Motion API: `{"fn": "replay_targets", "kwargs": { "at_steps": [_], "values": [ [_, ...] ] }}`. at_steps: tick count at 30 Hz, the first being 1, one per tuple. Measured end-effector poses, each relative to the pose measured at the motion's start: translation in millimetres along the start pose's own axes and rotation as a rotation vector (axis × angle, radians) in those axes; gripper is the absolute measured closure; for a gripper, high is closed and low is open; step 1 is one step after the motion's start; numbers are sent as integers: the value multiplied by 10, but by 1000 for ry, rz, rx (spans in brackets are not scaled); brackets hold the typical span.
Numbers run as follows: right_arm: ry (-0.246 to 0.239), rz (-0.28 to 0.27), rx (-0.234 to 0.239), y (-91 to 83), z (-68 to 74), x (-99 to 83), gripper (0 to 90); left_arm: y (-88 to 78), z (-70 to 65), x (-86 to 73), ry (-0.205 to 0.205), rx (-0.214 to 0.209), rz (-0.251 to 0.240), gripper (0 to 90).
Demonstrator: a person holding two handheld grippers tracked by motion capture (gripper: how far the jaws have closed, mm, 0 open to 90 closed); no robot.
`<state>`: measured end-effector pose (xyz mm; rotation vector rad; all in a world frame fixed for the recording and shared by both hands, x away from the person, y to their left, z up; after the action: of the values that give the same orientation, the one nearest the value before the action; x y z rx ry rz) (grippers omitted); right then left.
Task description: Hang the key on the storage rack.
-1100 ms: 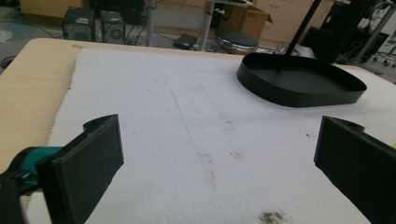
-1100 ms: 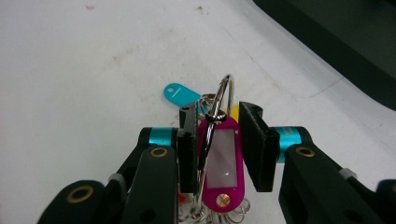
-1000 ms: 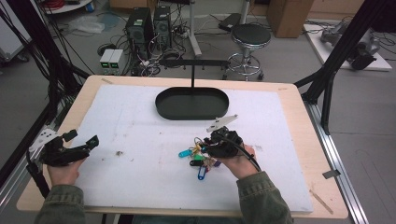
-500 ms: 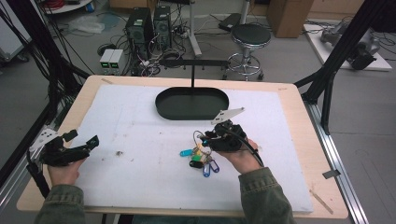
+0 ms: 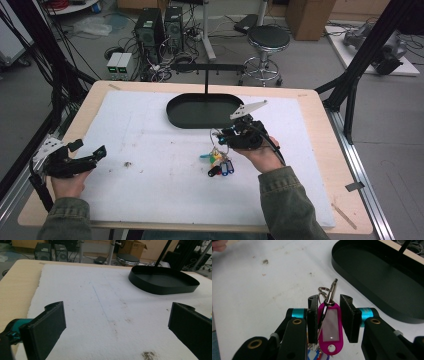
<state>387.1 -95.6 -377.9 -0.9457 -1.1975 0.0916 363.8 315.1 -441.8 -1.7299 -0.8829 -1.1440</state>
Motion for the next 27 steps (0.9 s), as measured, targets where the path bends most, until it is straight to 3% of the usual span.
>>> {"fn": "replay_targets", "kwargs": {
  "at_steps": [4,27],
  "values": [
    [8,-19,15,-29,-46,125,692,5,7,-5,0,0,4,17],
    [-9,-18,-4,-237,-365,701,692,5,0,-18,-7,-2,3,17]
  ]
}}
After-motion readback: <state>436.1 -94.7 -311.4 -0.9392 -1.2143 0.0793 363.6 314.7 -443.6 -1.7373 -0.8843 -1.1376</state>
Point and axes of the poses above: each handheld gripper's, and its own axes: y roughly forward along the jaws, x roughly out of its top, z roughly to its left, the point moved 9 cm from there along y, roughly forward along the jaws, and after that the axes turned 1 degree about -y, right-handed, at the moved point
